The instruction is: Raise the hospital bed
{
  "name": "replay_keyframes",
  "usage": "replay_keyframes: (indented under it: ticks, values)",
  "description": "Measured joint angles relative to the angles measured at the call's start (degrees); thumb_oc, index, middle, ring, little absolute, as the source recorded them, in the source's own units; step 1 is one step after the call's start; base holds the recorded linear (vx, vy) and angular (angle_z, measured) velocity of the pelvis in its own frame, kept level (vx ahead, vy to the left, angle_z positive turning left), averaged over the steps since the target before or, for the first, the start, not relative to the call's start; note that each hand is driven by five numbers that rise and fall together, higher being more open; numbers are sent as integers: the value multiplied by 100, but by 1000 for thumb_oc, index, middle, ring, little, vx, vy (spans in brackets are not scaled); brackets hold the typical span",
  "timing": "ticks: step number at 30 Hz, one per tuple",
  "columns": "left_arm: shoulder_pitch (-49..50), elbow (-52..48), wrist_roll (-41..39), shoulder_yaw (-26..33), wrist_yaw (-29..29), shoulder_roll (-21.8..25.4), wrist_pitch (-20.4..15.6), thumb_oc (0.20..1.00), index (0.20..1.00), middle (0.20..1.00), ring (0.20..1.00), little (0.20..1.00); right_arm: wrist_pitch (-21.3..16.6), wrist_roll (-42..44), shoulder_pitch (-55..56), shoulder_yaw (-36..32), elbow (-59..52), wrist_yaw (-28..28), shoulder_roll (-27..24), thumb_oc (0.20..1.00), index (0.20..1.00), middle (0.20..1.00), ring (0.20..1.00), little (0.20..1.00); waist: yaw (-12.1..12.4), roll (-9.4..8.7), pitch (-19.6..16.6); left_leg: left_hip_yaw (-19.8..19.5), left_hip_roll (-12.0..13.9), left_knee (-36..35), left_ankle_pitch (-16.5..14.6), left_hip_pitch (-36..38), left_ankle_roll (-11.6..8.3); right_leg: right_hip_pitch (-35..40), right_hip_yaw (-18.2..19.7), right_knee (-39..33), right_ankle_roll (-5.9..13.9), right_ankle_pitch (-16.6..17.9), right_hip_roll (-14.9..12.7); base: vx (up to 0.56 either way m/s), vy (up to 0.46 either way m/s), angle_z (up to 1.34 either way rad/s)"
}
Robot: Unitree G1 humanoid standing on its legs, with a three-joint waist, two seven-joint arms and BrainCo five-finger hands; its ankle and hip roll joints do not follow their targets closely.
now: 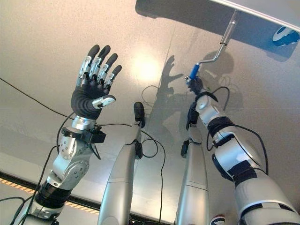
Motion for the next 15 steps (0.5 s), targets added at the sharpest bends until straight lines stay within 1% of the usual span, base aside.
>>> replay_keyframes:
  ticks: [3, 6, 7, 8, 9, 10, 12, 13, 15]
  values:
    - [7, 1, -3, 2, -1, 27, -9, 1000, 1000, 1000, 1000, 1000, -29, 55, 170, -7, -409, 0, -65, 200, 200, 200, 200, 200, -17, 3, 1, 24, 13, 5, 1, 32, -5, 1, 31, 26, -5, 1, 15, -1, 9, -3]
    - [33, 2, -6, -9, -5, 30, -46, 1000, 1000, 1000, 1000, 1000, -120, 358, 409, -23, -1042, 9, -156, 200, 200, 200, 200, 200, -15, 4, 2, 70, 53, 7, -5, 82, -35, 2, 68, 69, -36, -11, 56, 1, 2, -7]
    - [46, 3, -7, -4, -6, 30, -76, 1000, 1000, 1000, 1000, 1000, -201, 472, 563, -60, -1355, 17, -220, 200, 200, 200, 200, 200, -13, 5, 2, 76, 62, 6, -6, 91, -40, 2, 73, 73, -42, -15, 63, 0, -4, -5]
    - [37, 1, -4, -19, -11, 38, -134, 1000, 1000, 1000, 1000, 1000, -340, 776, 851, -99, -1956, 38, -412, 200, 200, 200, 200, 200, -21, 12, 6, 93, 73, 5, -10, 111, -46, 1, 85, 91, -54, -25, 73, -2, -11, -4]
    - [36, 3, -5, -20, -11, 39, -153, 1000, 1000, 1000, 1000, 1000, -440, 910, 1013, -145, -2260, 57, -504, 200, 200, 200, 200, 200, -26, 18, 8, 95, 74, 5, -11, 118, -47, 1, 87, 105, -59, -29, 73, 0, 0, 0]
    - [29, 11, -4, -14, -11, 44, -182, 1000, 1000, 1000, 1000, 1000, -613, 1117, 1179, -194, -2451, 57, -529, 200, 200, 200, 200, 200, -41, 26, 4, 97, 81, 6, -16, 131, -54, 2, 89, 129, -65, -37, 75, 0, 0, 0]
    - [14, 13, -4, -11, -10, 46, -244, 1000, 1000, 1000, 1000, 1000, -690, 1343, 1353, -241, -2835, 105, -681, 200, 200, 200, 200, 200, -37, 45, 6, 99, 91, 5, -17, 127, -57, -3, 88, 130, -67, -38, 85, 0, 0, 0]
    - [25, 8, 0, -32, -15, 74, -257, 1000, 1000, 1000, 1000, 1000, -788, 1577, 1620, -395, -3241, 204, -842, 200, 200, 200, 200, 200, -25, 61, 10, 101, 92, 4, -17, 123, -58, -5, 88, 135, -69, -44, 88, 0, 0, 0]
    - [60, 13, -1, -20, -17, 100, -263, 1000, 1000, 1000, 1000, 1000, -1007, 1896, 1958, -587, -3624, 238, -913, 200, 200, 200, 200, 200, -34, 62, 10, 102, 84, 2, -18, 121, -58, -5, 87, 139, -61, -55, 80, 0, -11, 2]
